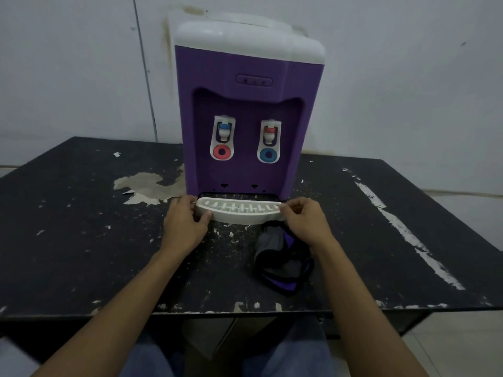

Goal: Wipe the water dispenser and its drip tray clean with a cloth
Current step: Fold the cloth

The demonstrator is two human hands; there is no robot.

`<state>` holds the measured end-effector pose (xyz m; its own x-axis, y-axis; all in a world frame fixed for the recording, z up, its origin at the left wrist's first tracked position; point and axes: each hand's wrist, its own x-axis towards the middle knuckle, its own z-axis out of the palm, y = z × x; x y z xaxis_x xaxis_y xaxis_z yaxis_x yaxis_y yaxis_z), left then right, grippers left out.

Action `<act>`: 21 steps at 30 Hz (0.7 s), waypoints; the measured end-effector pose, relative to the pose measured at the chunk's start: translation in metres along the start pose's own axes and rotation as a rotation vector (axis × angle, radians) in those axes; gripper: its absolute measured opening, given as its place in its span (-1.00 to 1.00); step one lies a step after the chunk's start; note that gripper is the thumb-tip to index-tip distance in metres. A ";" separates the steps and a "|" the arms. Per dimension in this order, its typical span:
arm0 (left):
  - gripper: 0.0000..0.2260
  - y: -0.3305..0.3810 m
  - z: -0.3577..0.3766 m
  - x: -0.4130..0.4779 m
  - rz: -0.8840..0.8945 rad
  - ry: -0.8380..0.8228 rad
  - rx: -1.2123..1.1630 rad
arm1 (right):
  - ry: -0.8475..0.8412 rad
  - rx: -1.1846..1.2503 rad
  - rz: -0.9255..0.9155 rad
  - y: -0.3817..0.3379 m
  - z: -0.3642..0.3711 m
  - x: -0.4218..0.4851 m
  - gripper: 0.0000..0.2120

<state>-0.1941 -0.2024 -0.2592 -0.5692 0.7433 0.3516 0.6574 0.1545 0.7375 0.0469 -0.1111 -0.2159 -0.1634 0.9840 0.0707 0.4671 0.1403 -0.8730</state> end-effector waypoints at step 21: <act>-0.67 0.014 0.016 0.023 -0.056 -0.010 -0.080 | -0.083 -0.009 -0.017 0.005 0.017 0.045 -0.69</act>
<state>-0.1899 -0.1730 -0.2505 -0.5988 0.7415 0.3025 0.5827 0.1443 0.7997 0.0269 -0.0685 -0.2257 -0.2421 0.9692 0.0449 0.4712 0.1579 -0.8678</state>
